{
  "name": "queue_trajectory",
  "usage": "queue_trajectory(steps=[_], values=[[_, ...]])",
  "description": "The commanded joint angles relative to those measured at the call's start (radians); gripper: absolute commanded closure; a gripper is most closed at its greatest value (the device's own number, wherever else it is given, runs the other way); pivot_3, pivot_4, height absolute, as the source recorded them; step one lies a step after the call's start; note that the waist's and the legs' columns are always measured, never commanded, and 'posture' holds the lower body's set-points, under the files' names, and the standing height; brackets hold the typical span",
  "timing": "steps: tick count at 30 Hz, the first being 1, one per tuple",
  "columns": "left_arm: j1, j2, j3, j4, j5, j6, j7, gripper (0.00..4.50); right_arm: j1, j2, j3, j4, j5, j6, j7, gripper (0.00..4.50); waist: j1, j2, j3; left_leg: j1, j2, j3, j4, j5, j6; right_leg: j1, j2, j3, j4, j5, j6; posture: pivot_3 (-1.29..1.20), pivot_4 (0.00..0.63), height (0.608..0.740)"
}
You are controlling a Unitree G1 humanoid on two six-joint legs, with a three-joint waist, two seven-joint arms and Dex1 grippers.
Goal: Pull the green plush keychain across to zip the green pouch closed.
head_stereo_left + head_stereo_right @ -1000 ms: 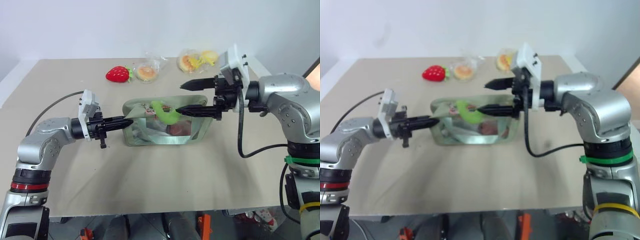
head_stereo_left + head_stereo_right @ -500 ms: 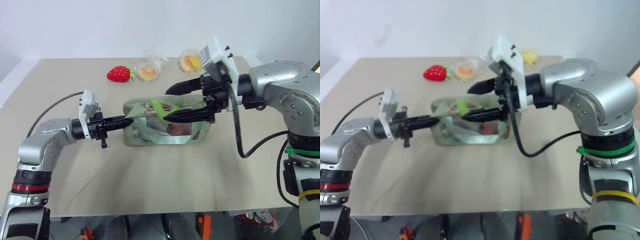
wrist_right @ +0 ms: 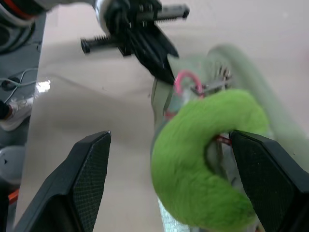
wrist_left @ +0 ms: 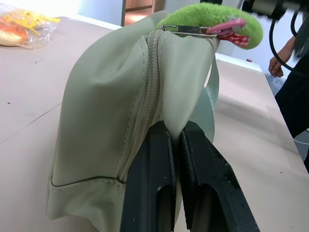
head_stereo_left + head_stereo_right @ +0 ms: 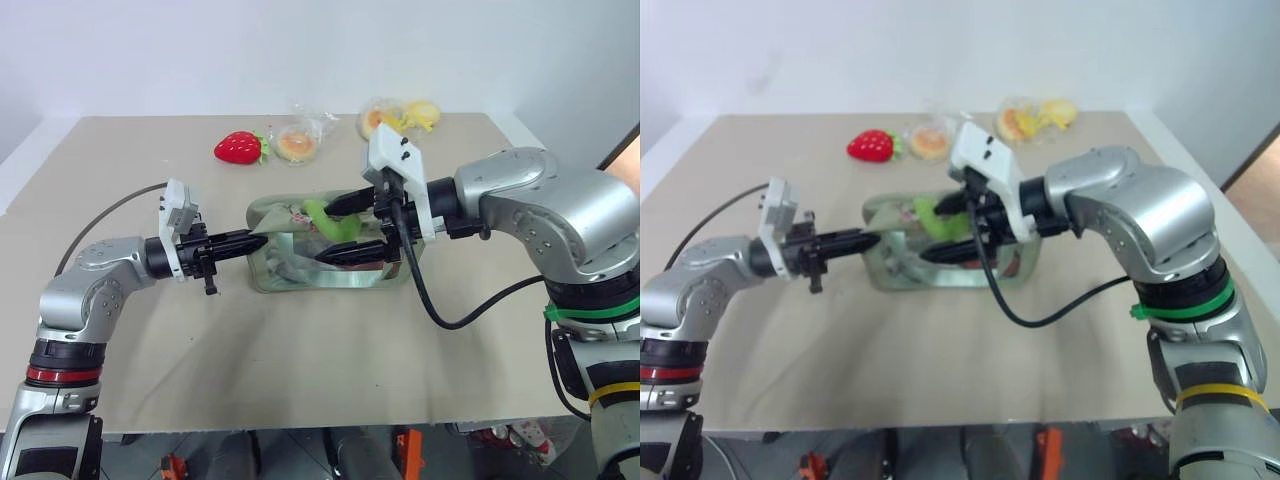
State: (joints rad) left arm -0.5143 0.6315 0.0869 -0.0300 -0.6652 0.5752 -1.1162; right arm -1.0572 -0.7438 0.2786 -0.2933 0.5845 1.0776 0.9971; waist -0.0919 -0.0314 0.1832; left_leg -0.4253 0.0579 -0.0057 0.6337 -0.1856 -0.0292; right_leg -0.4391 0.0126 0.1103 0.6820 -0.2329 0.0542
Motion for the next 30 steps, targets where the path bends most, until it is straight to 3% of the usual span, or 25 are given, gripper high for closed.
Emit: queue_trajectory(steps=[1,8,15,18,21,30], values=[[0.005,-0.005,0.007,-0.027,-0.005,-0.003,0.005,4.5,-0.005,0.008,0.0,0.012,-0.031,-0.032,-0.003,0.45,0.0,0.0,0.0,0.0,0.0,0.0,0.0,0.0,0.0,0.0,0.0,0.0,0.0,0.0,0.0,0.0,0.15,0.74],[0.012,-0.009,0.006,-0.03,-0.004,-0.004,0.012,4.5,-0.014,0.03,-0.001,0.046,-0.06,-0.051,0.008,0.45,0.0,0.0,0.0,0.0,0.0,0.0,0.0,0.0,0.0,0.0,0.0,0.0,0.0,0.0,0.0,0.0,0.15,0.74],[0.02,-0.015,0.006,-0.037,-0.005,-0.003,0.021,4.5,-0.026,0.051,-0.03,0.093,-0.062,-0.055,0.014,2.52,0.0,0.0,0.0,0.0,0.0,0.0,0.0,0.0,0.0,0.0,0.0,0.0,0.0,0.0,0.0,0.0,0.15,0.74],[0.023,-0.017,0.006,-0.039,-0.005,-0.003,0.023,4.5,-0.029,0.056,-0.04,0.105,-0.059,-0.054,0.016,3.68,0.0,0.0,0.0,0.0,0.0,0.0,0.0,0.0,0.0,0.0,0.0,0.0,0.0,0.0,0.0,0.0,0.15,0.74],[0.032,-0.019,0.006,-0.044,-0.006,-0.002,0.026,4.5,-0.037,0.056,-0.049,0.119,-0.055,-0.052,0.02,4.44,0.0,0.0,0.0,0.0,0.0,0.0,0.0,0.0,0.0,0.0,0.0,0.0,0.0,0.0,0.0,0.0,0.15,0.74],[0.034,-0.017,0.001,-0.037,-0.007,-0.002,0.024,4.5,-0.11,0.049,-0.144,0.228,0.004,-0.045,0.072,4.44,0.002,0.0,0.0,0.0,0.0,0.0,0.0,0.0,0.0,0.0,0.0,0.0,0.0,0.0,0.0,0.0,0.15,0.74]])
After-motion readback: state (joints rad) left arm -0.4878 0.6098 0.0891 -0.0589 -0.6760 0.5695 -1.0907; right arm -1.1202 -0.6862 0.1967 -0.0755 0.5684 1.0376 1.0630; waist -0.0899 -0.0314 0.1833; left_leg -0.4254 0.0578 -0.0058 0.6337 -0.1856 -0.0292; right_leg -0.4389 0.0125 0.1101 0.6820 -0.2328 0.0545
